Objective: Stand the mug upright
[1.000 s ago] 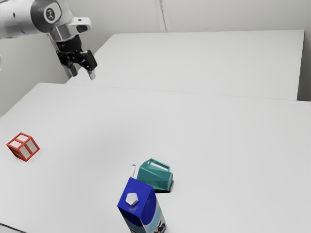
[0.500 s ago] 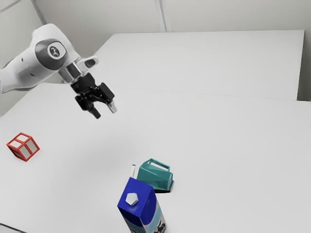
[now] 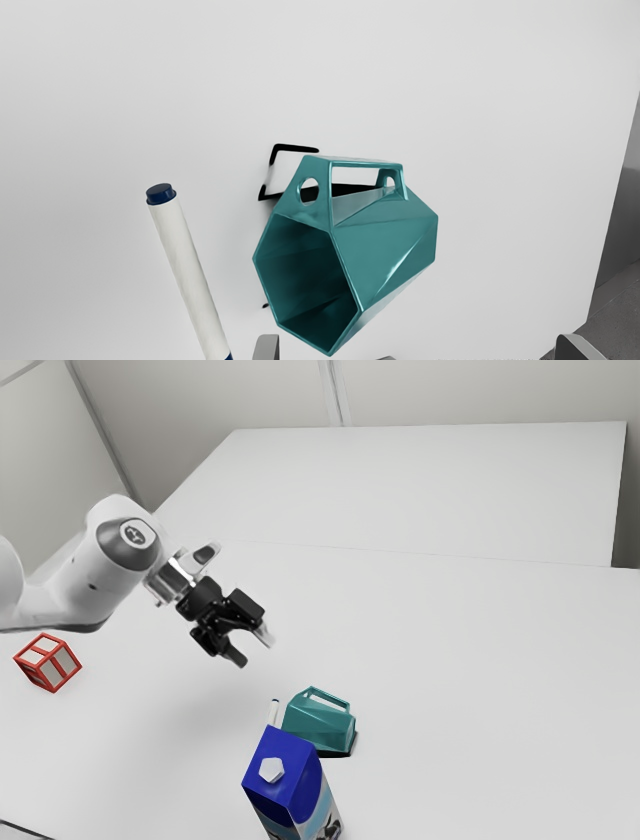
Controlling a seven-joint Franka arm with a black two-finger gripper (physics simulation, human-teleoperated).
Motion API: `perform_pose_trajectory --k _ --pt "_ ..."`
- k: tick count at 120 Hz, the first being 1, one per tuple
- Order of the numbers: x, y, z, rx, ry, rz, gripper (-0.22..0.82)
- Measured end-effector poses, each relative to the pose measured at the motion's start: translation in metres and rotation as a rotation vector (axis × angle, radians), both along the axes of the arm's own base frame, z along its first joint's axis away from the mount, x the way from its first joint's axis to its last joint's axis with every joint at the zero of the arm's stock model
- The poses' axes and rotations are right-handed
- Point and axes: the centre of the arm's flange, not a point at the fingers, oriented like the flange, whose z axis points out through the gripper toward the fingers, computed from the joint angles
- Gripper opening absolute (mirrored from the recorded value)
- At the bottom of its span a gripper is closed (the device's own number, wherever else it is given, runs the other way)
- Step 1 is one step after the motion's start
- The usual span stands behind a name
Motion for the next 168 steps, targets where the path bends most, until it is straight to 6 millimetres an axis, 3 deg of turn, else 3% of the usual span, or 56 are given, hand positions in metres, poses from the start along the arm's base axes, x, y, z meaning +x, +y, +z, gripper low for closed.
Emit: perform_pose_trajectory --k 31,103,123,129,150,168 --pt "-0.038 -0.011 -0.057 -0.167 0.030 0.051 0.60" --pt "-0.046 -0.033 -0.102 -0.299 -0.004 0.040 0.60" --pt "-0.049 -0.042 -0.104 -0.319 -0.016 0.026 0.59" --pt "-0.049 -0.045 -0.104 -0.324 -0.020 0.023 0.53" --pt "-0.049 -0.054 -0.103 -0.339 -0.037 0.007 0.11" --pt "-0.048 -0.060 -0.097 -0.343 -0.058 -0.013 -0.06"
